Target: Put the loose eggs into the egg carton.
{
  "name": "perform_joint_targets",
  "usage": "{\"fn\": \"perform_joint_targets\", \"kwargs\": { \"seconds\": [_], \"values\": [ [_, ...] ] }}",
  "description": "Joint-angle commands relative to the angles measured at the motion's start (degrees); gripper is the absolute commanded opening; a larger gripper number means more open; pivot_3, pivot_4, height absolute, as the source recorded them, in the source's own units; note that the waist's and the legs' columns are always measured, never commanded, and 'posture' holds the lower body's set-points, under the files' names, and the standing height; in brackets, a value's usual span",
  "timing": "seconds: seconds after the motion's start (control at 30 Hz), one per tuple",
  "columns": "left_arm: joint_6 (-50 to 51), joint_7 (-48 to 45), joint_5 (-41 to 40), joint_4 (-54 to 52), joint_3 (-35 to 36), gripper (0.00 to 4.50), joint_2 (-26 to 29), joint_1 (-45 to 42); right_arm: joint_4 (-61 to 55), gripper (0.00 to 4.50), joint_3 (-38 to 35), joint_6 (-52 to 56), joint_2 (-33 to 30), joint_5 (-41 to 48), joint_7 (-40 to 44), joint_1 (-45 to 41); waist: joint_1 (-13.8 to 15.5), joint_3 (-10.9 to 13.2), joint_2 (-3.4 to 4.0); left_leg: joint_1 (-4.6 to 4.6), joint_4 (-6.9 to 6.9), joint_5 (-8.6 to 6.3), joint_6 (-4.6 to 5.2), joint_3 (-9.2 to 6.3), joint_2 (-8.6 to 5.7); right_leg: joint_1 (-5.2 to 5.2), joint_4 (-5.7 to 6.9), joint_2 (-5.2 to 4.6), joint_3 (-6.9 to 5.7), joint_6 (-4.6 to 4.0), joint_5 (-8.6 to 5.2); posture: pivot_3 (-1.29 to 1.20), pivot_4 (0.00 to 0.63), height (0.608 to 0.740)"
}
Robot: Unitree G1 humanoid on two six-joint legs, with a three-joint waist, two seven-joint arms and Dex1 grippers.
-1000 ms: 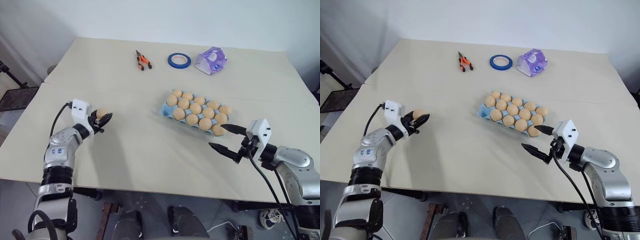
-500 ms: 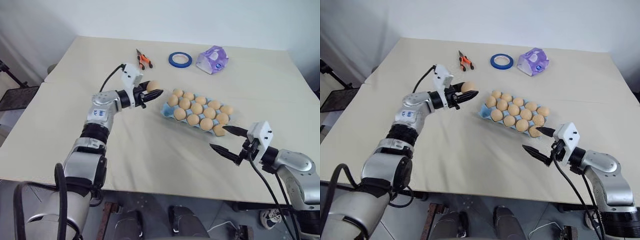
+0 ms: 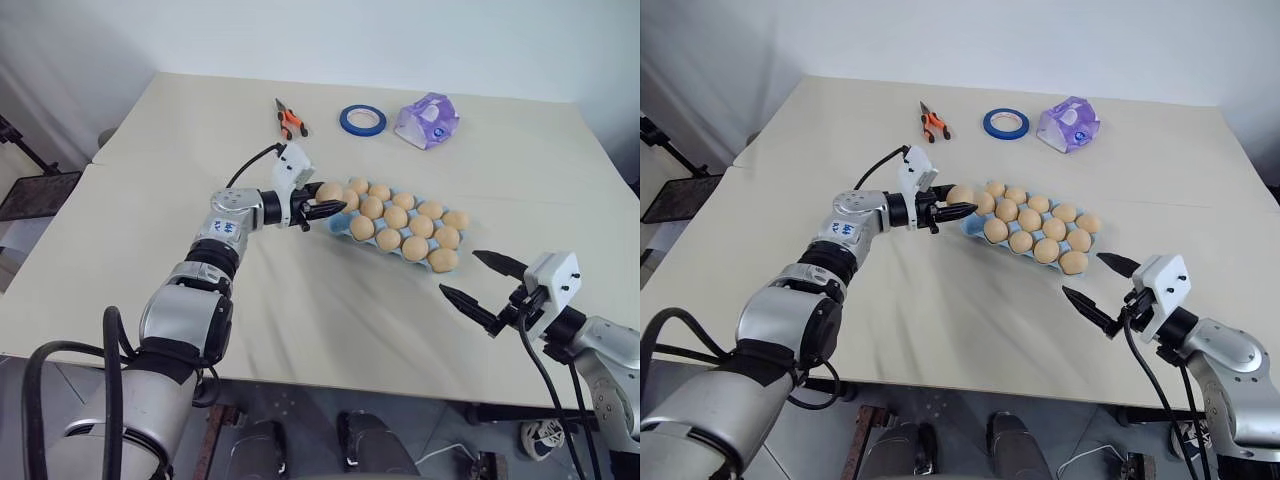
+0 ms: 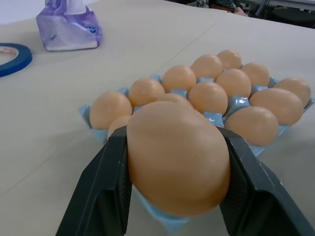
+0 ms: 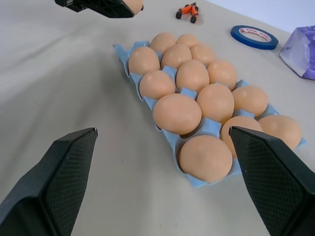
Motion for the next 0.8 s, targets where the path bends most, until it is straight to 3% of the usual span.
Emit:
{"fn": "perform_joint_targets", "kwargs": {
  "seconds": [0.03,0.2,0.5,0.63,0.8],
  "values": [
    [-0.18,0.03,0.89,0.44,0.43,2.87,-0.52,-2.05,-2.26,4.5,-1.5,-0.48,0.25,0.85,-0.88,0.22,-0.02,0.0,0.0,0.01,0.01,-0.09,0.16,0.01,0.0,0.0,0.01,0.0,0.0,0.01,0.0,0.0,0.15,0.74],
    [0.66,1.05,1.29,1.23,0.96,4.43,-0.98,-2.44,-2.27,4.5,-1.26,-0.42,0.21,0.71,-1.26,0.45,0.02,0.0,0.0,0.01,0.01,-0.12,0.2,-0.01,0.01,-0.01,0.05,0.01,0.01,0.0,0.0,0.0,0.15,0.74],
    [0.27,-0.47,-2.36,-1.14,5.99,4.48,1.79,-3.4,-1.75,4.5,-0.89,-0.25,-0.47,0.73,-0.74,-0.2,-0.06,0.0,0.0,0.01,0.03,-0.11,0.19,0.01,0.01,-0.01,0.09,0.02,-0.03,0.01,0.0,0.0,0.15,0.74],
    [3.54,-10.62,-5.52,-5.4,7.88,4.48,5.77,-1.62,-0.05,4.5,-0.9,-0.03,-2.08,1.07,1.27,-2.65,-0.28,0.01,0.02,0.05,0.03,-0.05,0.07,0.09,0.03,-0.02,0.14,0.06,-0.04,0.01,0.0,0.0,0.15,0.74],
    [5.74,-19.77,-6.02,-16.65,6.22,4.48,13.17,7.76,4.99,4.5,-0.39,-0.78,-5.09,0.61,5.96,-6.99,-0.98,0.01,0.03,0.19,0.02,0.02,-0.06,0.19,0.04,0.02,0.24,0.06,0.0,0.0,0.0,0.0,0.15,0.74]
  ]
}}
